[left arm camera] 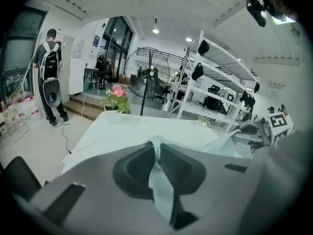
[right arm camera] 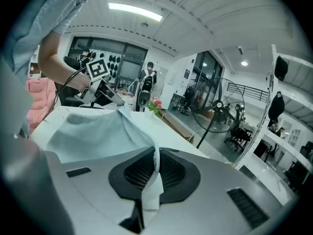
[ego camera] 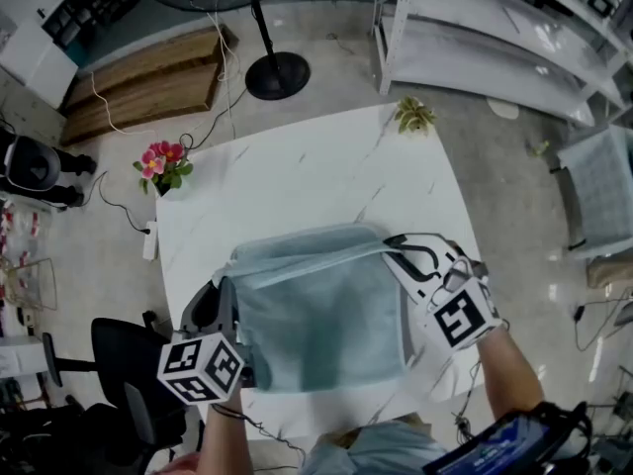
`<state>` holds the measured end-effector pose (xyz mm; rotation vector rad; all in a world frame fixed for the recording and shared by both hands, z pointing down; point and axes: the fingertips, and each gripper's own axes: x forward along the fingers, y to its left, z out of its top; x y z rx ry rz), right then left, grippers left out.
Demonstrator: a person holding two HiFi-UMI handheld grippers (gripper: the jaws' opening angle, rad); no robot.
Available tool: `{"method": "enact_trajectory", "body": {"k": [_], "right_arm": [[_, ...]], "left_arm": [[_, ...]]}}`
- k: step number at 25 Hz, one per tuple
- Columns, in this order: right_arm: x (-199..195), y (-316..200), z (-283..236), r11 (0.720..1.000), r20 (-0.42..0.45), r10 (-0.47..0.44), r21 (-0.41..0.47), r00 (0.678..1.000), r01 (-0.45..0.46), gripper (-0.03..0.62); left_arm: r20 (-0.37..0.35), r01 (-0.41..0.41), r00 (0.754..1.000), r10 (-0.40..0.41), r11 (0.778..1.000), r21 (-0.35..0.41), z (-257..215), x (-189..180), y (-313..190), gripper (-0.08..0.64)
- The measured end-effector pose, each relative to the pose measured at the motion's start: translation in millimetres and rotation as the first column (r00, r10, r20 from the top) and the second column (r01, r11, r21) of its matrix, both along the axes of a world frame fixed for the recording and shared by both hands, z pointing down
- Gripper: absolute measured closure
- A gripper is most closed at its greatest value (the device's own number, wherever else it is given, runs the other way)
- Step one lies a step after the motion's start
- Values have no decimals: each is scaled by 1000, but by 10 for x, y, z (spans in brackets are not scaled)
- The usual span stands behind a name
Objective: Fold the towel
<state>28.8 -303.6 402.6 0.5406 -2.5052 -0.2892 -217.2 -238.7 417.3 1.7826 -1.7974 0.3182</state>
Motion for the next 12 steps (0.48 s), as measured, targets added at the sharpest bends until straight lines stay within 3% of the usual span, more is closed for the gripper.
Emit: {"method": "enact_trajectory", "body": {"k": [12], "right_arm": [[-176,-349,739,994,-76,1,-112,997,-9,565]], "left_arm": [[-4,19,1000,-20,991,-132,743,-169,-279,525]]}}
